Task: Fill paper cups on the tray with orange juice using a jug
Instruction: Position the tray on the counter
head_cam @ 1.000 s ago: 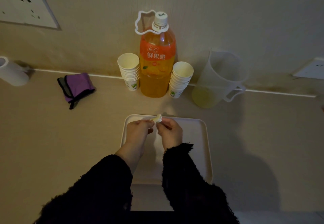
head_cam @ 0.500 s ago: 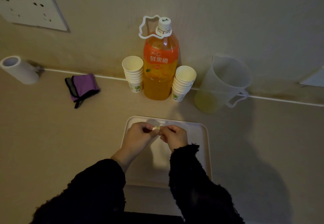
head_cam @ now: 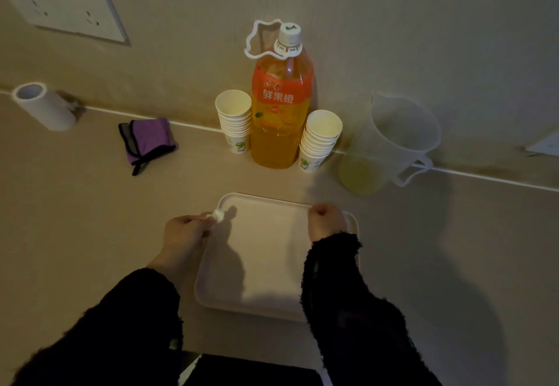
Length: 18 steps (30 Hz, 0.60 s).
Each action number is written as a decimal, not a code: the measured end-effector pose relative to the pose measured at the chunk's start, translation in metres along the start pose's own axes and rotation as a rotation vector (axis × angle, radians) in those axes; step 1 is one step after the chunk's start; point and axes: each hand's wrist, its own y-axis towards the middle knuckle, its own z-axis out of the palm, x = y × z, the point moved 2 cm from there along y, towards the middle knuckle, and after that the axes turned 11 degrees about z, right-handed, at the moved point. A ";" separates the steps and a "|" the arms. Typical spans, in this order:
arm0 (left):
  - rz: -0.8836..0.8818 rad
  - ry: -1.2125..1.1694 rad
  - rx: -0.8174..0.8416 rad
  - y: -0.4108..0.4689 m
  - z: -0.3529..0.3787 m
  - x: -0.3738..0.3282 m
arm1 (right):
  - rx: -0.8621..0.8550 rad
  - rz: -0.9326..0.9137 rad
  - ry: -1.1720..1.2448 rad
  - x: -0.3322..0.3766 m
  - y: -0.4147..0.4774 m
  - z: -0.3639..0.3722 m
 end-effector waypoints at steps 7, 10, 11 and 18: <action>-0.181 -0.068 0.008 0.021 -0.019 0.005 | -0.031 0.303 -0.285 -0.041 0.026 -0.028; -0.275 -0.087 0.139 0.024 -0.017 0.003 | -0.002 0.319 -0.299 -0.041 0.029 -0.029; -0.313 -0.125 0.190 0.025 -0.016 0.005 | -0.012 0.322 -0.269 -0.041 0.030 -0.028; -0.164 -0.192 0.033 0.066 -0.051 0.005 | -0.137 0.227 -0.177 -0.023 0.021 -0.022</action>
